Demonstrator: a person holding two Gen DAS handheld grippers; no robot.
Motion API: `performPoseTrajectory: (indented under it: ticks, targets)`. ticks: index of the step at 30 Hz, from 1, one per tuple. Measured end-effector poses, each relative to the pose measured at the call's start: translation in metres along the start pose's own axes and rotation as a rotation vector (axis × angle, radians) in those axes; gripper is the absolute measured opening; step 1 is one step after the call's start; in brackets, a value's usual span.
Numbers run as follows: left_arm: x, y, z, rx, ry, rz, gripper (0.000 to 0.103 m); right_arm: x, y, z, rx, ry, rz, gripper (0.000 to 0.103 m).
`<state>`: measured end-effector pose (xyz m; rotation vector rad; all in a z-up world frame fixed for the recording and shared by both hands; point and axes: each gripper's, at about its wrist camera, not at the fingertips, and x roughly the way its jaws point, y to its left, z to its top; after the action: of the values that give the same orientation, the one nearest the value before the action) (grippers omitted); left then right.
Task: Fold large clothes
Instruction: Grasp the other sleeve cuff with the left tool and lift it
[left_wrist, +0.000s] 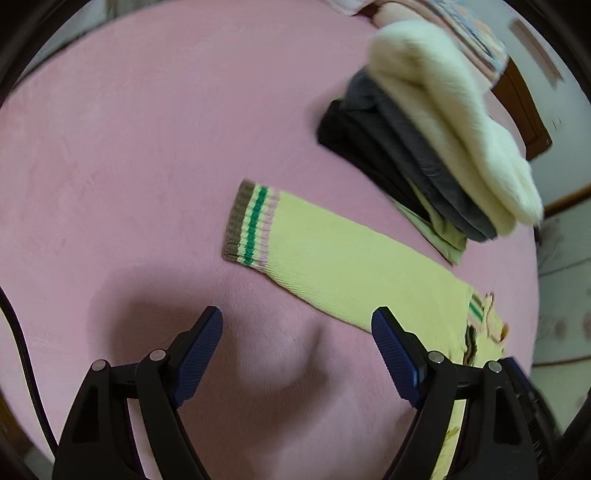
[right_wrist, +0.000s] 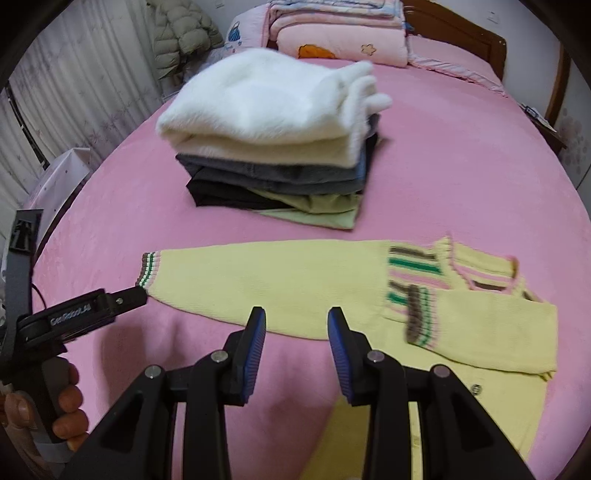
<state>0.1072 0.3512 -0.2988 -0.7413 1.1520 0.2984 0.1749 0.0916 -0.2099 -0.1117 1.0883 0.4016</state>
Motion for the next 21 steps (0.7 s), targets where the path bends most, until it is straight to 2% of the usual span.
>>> performPoseTrajectory:
  ticks: [6, 13, 14, 16, 17, 18, 21]
  targets:
    - [0.038, 0.019, 0.007, -0.114, 0.046, -0.136, 0.071, 0.023, 0.015, 0.001, 0.009, 0.023, 0.010, 0.035]
    - [0.064, 0.011, 0.018, -0.104, 0.023, -0.157, 0.071, 0.037, 0.013, -0.001, 0.051, 0.035, 0.015, 0.035]
    - [0.066, 0.008, 0.021, -0.093, 0.010, -0.145, 0.066, 0.038, 0.012, -0.002, 0.056, 0.036, 0.013, 0.035]
    - [0.067, 0.005, 0.026, -0.075, -0.008, -0.122, 0.044, 0.041, 0.007, -0.004, 0.068, 0.041, 0.003, 0.035]
    - [0.068, 0.003, 0.029, -0.066, -0.014, -0.114, 0.026, 0.042, 0.005, -0.005, 0.074, 0.042, -0.001, 0.035]
    - [0.069, 0.002, 0.032, -0.077, 0.004, -0.138, 0.007, 0.043, 0.003, -0.006, 0.083, 0.044, -0.006, 0.035]
    - [0.061, -0.004, 0.036, -0.070, -0.024, -0.105, 0.007, 0.045, -0.006, -0.010, 0.115, 0.058, -0.003, 0.035]
